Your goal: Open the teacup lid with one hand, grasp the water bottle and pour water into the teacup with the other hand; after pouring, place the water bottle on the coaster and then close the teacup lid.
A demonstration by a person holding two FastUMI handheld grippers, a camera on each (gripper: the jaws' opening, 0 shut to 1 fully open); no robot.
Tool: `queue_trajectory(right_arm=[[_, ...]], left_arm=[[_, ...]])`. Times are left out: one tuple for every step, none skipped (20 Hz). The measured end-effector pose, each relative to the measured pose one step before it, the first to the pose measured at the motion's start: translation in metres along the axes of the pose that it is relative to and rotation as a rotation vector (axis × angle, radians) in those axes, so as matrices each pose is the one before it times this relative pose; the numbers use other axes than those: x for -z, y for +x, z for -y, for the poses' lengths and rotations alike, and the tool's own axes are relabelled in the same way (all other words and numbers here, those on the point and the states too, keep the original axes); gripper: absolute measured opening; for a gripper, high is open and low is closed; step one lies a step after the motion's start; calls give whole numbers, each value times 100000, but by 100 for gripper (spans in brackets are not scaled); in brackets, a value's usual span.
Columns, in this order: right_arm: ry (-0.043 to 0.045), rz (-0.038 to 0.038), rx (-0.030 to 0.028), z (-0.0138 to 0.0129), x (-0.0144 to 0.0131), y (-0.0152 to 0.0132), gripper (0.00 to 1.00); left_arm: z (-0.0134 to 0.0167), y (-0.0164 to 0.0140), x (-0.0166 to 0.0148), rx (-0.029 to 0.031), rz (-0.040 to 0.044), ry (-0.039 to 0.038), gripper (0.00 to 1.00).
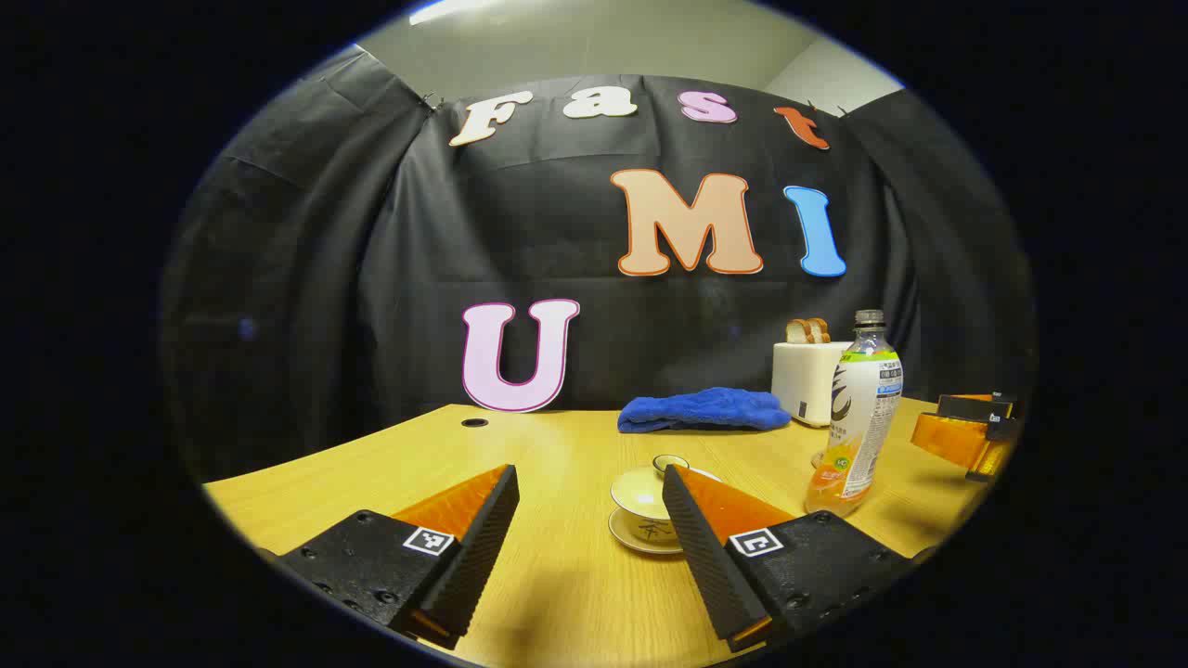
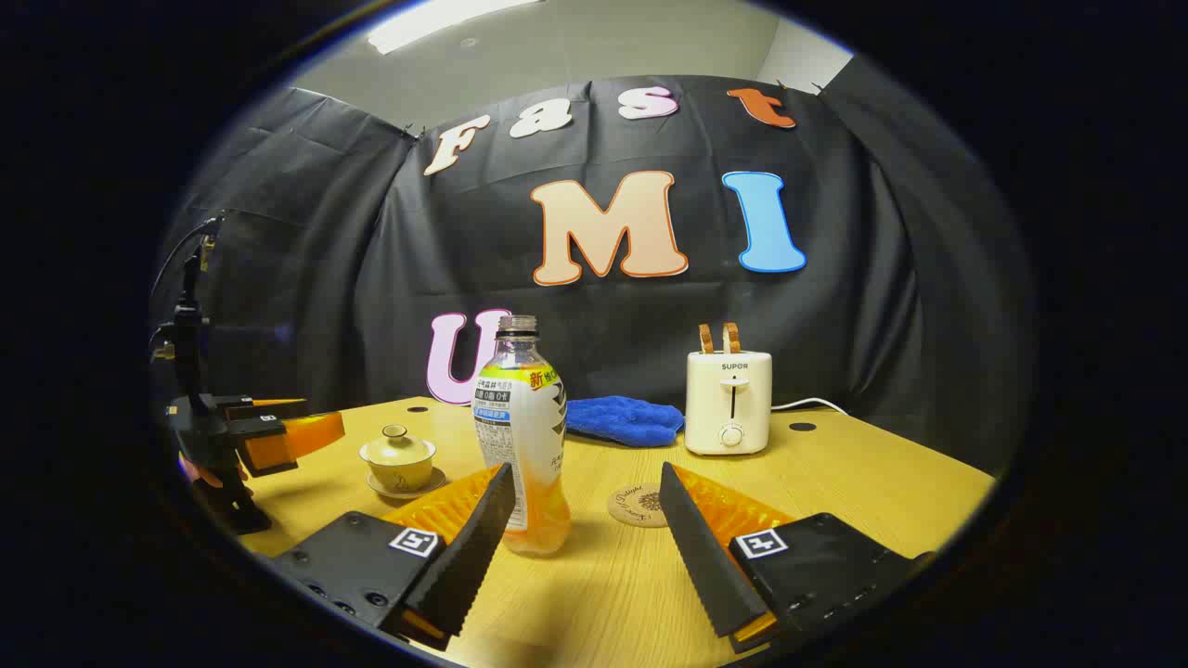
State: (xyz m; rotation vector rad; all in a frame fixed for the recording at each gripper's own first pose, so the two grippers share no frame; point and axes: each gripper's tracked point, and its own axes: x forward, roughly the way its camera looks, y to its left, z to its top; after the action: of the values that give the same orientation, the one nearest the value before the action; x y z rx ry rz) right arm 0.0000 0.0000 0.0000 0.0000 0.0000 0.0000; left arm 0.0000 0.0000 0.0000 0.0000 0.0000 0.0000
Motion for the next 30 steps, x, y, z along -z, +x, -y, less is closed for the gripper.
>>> queue_trajectory(right_arm=[[-10, 5, -2, -5, 9, 13, 99], [0, 5, 6, -22, -7, 20, 99], [-9, 18, -1, 27, -9, 32, 99], [-14, 7, -27, -31, 43, 2, 99], [-9, 9, -9, 15, -68, 22, 99], [8, 0, -6, 56, 56, -23, 99], [-13, 7, -14, -25, -86, -5, 99], [22, -13, 11, 14, 72, 20, 99], [-20, 9, -5, -35, -53, 47, 99], [22, 5, -1, 23, 78, -27, 99], [-22, 18, -5, 27, -19, 16, 99], [6, -2, 5, -62, 7, -32, 99], [-29, 19, -9, -11, -52, 23, 99], [19, -6, -2, 17, 55, 14, 99], [-17, 33, -9, -17, -39, 52, 99], [13, -20, 7, -12, 27, -67, 99], [-23, 24, -22, 24, -12, 3, 99], [15, -31, 3, -9, -2, 37, 99], [-20, 23, -1, 1, -52, 13, 99], [12, -21, 18, -38, 33, -59, 99], [-20, 9, 4, 38, -79, -2, 99], [19, -3, 1, 59, 104, 20, 99], [-19, 23, -8, -44, -72, 17, 99], [20, -17, -1, -21, 18, -13, 99], [-16, 15, -20, 18, -25, 10, 99], [11, -8, 12, -73, 23, -27, 99], [9, -2, -24, 13, -37, 25, 99], [22, -29, 19, 70, 84, 26, 99], [-11, 12, -29, -34, -31, 41, 99], [12, 19, 10, 21, 25, -30, 99]], left_arm=[[-68, -43, -18, -10, 33, -6, 91], [-48, -7, -19, 8, -44, 24, 91], [32, -10, -27, 2, -7, -2, 91], [1, -11, 38, 5, 1, 1, 91], [3, 59, -30, 2, -28, 10, 91], [3, -103, 12, 8, -12, 10, 91], [21, 9, -42, -3, -7, -5, 91], [-45, 41, 72, 0, -17, 16, 91], [-5, 71, -3, -8, 15, 4, 91], [8, -47, -29, -5, -18, 11, 91], [49, -4, -62, 1, -7, 5, 91], [-41, -44, -5, 7, -8, 5, 91], [27, 45, -29, 6, 10, 2, 91], [-37, -22, 94, -33, -33, 27, 91], [51, 90, -66, 8, 47, -12, 91], [-1, -80, 23, 29, -7, 11, 91], [-33, -52, 14, 42, 44, -34, 91], [49, 68, 4, 215, -133, 24, 91], [108, -96, 70, 341, 131, -101, 91], [96, 42, -45, 312, -73, -5, 91], [77, 44, 16, 404, 56, -51, 91], [55, -19, -9, 421, -27, -13, 92], [121, 58, 2, 613, -5, -46, 92], [110, -54, -3, 561, -3, -11, 92], [98, 138, 23, 444, -24, -6, 90], [48, 12, 25, 608, 49, -17, 90], [241, 69, -30, 943, 99, -46, 90], [259, 75, -116, 1357, 179, 222, 92], [316, 124, 16, 1425, 120, 51, 91], [182, 98, -1, 1368, 11, 102, 91]])
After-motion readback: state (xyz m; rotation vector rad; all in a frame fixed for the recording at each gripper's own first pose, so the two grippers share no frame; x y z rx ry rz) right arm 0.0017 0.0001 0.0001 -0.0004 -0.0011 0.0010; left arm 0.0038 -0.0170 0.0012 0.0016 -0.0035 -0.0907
